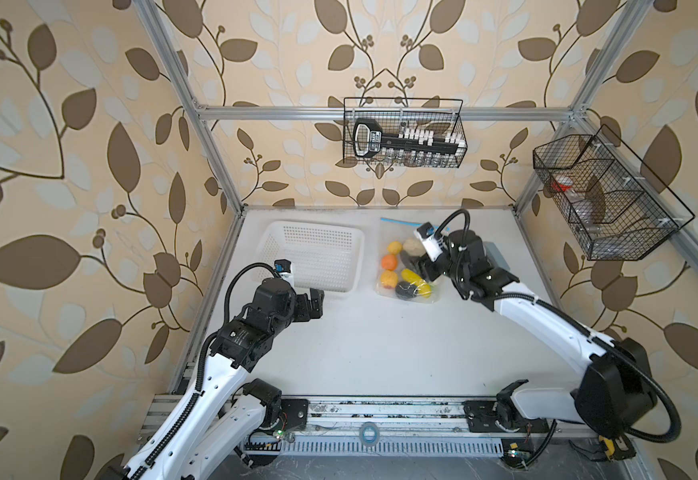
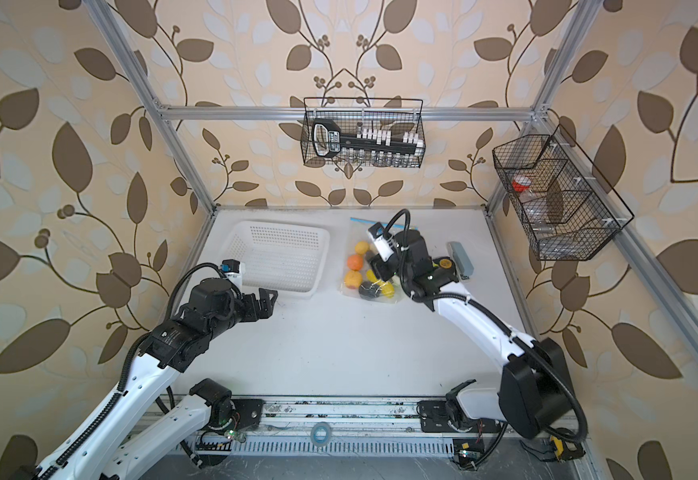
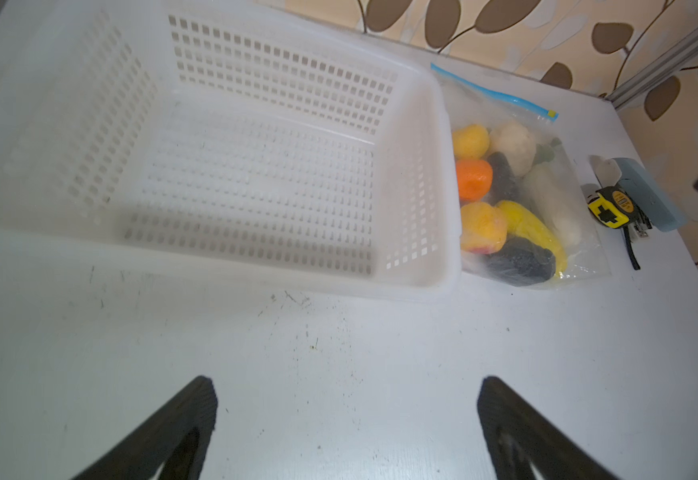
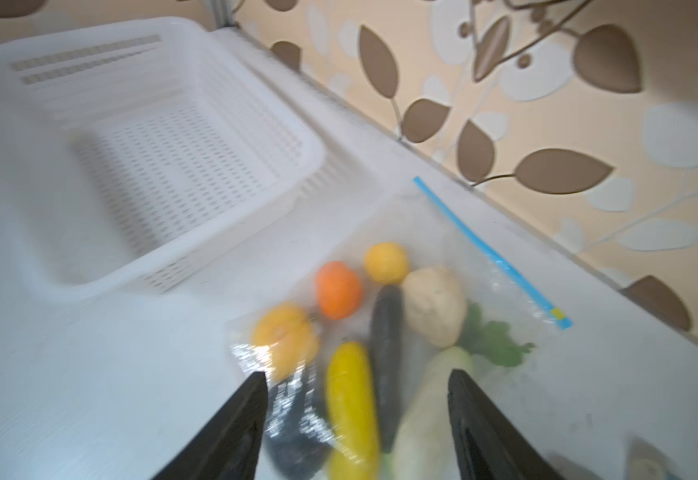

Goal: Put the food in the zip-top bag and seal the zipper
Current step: 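Open the right gripper to release the bag and lift away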

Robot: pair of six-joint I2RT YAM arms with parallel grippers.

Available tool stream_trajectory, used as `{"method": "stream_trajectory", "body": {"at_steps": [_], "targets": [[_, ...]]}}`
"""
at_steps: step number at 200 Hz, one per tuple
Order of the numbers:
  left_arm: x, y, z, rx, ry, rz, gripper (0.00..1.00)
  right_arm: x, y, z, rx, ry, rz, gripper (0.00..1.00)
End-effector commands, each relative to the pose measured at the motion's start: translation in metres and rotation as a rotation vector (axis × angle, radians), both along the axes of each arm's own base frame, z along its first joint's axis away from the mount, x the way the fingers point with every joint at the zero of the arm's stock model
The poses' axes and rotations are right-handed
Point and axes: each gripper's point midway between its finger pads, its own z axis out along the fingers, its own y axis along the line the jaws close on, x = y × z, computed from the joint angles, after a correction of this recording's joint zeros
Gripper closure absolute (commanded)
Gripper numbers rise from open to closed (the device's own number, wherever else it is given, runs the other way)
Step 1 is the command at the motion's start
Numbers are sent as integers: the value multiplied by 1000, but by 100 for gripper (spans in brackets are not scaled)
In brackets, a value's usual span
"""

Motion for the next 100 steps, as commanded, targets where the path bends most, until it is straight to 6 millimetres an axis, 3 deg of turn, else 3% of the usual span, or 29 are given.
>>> {"method": "stream_trajectory", "body": {"at_steps": [1,32,69,100], "targets": [[-12,-3,-32,-104,121,65,1,-34,11,-1,123,21,-25,31],[-4,-11,-43,-186,111,90,1,-70,11,-12,232,44,-34,31],[21,-12,-51,-189,79,138,1,-80,7,-26,238,72,-32,31],[47,0,-45,-154,-13,231,1,-86,9,-28,228,85,2,31]]}}
